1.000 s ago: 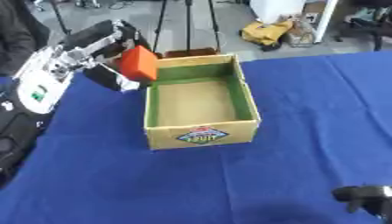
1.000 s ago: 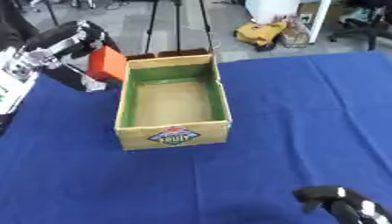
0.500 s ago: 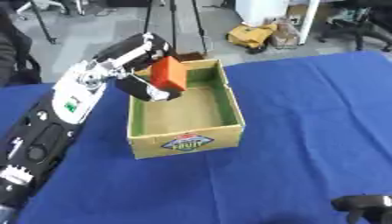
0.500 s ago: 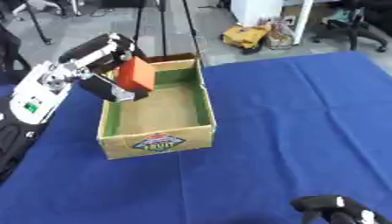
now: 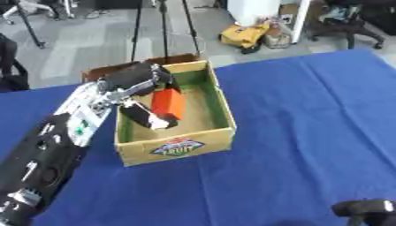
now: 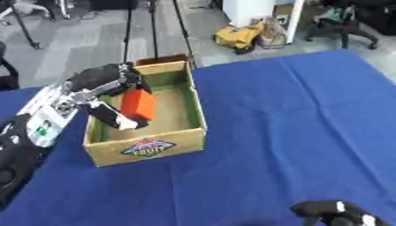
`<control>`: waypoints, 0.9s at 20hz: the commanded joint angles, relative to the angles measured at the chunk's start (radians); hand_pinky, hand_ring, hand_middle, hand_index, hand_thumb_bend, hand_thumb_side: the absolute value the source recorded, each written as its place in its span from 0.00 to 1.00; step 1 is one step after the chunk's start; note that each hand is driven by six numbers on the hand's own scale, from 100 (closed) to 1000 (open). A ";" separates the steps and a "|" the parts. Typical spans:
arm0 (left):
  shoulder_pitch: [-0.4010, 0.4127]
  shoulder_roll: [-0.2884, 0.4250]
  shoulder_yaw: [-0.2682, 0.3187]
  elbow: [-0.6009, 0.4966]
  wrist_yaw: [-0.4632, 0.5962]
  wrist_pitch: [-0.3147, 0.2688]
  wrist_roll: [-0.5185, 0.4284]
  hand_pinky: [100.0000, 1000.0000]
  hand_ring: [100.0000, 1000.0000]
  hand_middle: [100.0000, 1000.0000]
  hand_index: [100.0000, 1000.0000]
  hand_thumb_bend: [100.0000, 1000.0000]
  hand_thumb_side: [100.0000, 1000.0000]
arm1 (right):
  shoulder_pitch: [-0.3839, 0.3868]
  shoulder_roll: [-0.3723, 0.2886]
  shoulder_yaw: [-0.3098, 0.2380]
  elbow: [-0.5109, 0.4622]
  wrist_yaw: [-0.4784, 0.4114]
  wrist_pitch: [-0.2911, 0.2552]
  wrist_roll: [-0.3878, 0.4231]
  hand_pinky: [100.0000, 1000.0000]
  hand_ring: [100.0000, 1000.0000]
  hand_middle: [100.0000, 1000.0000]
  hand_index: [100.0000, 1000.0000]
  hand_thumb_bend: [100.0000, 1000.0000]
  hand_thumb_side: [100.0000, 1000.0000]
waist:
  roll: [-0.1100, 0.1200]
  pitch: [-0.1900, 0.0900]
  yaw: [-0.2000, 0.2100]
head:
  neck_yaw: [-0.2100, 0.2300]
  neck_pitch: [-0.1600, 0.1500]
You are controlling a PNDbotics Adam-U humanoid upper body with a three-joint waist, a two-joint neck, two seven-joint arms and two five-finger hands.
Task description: Pick up objects on the table and place them in the box.
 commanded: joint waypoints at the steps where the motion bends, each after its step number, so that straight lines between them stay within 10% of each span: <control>1: -0.014 0.014 0.012 -0.022 -0.069 -0.020 0.037 0.00 0.13 0.20 0.39 0.31 0.14 | -0.007 -0.011 -0.005 -0.019 0.000 0.001 0.001 0.78 0.76 0.48 0.72 0.00 0.73 | -0.004 -0.017 -0.003 | -0.001 -0.011; 13: 0.006 0.005 0.013 0.033 -0.271 -0.053 0.022 0.13 0.32 0.38 0.55 0.39 0.30 | -0.008 -0.007 -0.006 -0.017 0.004 -0.001 0.000 0.78 0.76 0.48 0.72 0.00 0.74 | -0.005 -0.013 -0.006 | -0.009 -0.019; 17: 0.007 0.007 0.016 0.037 -0.255 -0.074 -0.003 0.46 0.58 0.62 0.77 0.63 0.48 | -0.008 -0.007 -0.006 -0.016 0.005 -0.002 -0.001 0.78 0.76 0.48 0.72 0.00 0.73 | -0.006 -0.013 -0.007 | -0.006 -0.021; 18: 0.007 0.009 0.015 0.035 -0.255 -0.082 -0.010 0.56 0.66 0.70 0.84 0.85 0.53 | -0.008 -0.007 -0.007 -0.017 0.005 -0.002 -0.001 0.78 0.76 0.48 0.72 0.00 0.73 | -0.006 -0.013 -0.007 | -0.006 -0.021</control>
